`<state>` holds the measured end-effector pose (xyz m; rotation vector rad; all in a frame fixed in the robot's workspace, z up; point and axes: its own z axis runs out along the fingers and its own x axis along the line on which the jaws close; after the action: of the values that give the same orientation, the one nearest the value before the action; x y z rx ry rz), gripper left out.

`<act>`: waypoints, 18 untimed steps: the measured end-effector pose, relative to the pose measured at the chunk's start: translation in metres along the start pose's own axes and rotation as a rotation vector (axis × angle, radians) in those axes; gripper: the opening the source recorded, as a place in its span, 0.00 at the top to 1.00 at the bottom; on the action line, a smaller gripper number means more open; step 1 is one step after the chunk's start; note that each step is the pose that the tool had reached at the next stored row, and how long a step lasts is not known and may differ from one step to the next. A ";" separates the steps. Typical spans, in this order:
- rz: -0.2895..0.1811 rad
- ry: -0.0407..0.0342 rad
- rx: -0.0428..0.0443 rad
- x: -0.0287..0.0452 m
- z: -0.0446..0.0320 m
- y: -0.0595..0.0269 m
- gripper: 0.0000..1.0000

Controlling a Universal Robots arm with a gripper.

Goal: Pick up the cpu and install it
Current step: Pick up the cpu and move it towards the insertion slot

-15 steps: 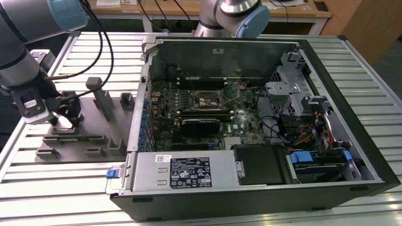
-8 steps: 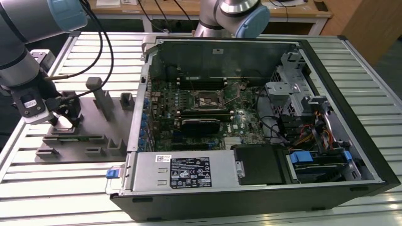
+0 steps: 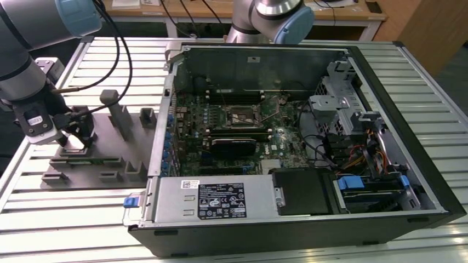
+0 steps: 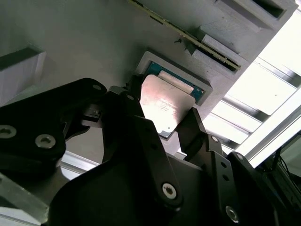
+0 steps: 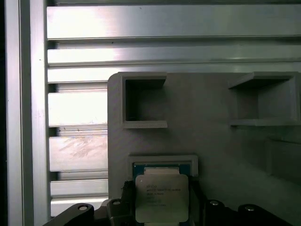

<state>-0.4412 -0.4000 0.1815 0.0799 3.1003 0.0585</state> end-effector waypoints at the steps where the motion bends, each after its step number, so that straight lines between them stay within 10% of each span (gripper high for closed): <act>1: 0.000 0.0002 0.0001 0.0000 -0.0010 0.0000 0.45; 18: 0.000 0.0003 0.0002 -0.0009 -0.0232 0.0009 0.45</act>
<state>-0.4413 -0.4001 0.2047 0.0799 3.1006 0.0582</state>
